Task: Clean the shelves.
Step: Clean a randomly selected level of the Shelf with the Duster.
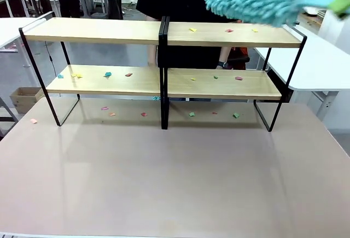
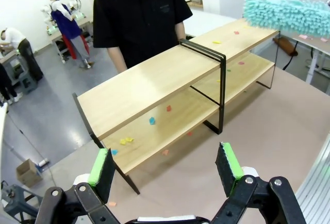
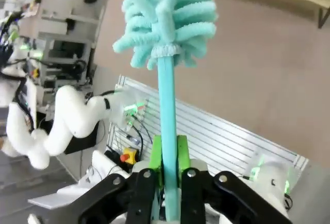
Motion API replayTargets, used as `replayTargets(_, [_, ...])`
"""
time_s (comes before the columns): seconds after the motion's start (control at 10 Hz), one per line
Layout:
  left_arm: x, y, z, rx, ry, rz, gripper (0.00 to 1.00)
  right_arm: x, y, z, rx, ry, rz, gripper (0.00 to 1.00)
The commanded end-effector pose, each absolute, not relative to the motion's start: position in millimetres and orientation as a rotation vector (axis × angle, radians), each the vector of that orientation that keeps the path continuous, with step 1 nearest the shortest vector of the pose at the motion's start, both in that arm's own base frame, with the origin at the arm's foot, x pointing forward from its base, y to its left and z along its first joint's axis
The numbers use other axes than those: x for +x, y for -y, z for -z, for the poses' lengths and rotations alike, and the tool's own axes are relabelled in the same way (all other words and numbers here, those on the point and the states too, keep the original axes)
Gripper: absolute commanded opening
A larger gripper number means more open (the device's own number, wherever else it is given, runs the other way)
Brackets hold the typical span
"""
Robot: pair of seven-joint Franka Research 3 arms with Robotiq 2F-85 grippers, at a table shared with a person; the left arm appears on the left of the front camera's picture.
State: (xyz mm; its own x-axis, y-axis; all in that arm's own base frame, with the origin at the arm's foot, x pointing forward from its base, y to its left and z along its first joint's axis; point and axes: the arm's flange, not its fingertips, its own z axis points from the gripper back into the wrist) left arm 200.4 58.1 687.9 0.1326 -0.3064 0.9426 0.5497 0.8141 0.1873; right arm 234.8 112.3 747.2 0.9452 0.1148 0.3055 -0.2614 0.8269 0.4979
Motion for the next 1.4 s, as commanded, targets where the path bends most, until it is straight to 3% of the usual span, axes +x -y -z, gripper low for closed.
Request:
replayTargets(0.0, [201,-58,-688,-0.219,1.303,0.626,1.00,218,-96,-765,0.636,0.385,-0.265,0.13])
replayTargets(0.2, [201,-58,-688,-0.219,1.303,0.626,1.00,244,-121,-744,0.480,0.199,-0.172,0.13])
replayTargets(0.3, [201,-58,-688,-0.219,1.303,0.626,1.00,257,-144,-740,0.415,0.216,-0.188,0.13])
replayTargets(0.9, [201,-58,-688,-0.219,1.303,0.626,1.00,309,-210,-751,0.476,0.336,-0.204,0.13])
replayTargets(1.1, [201,-58,-688,-0.219,1.303,0.626,1.00,327,-234,-735,0.474,0.309,-0.159,0.13])
replayTargets(1.3, [201,-58,-688,-0.219,1.303,0.626,1.00,340,-243,-722,0.488,0.389,-0.073,0.13])
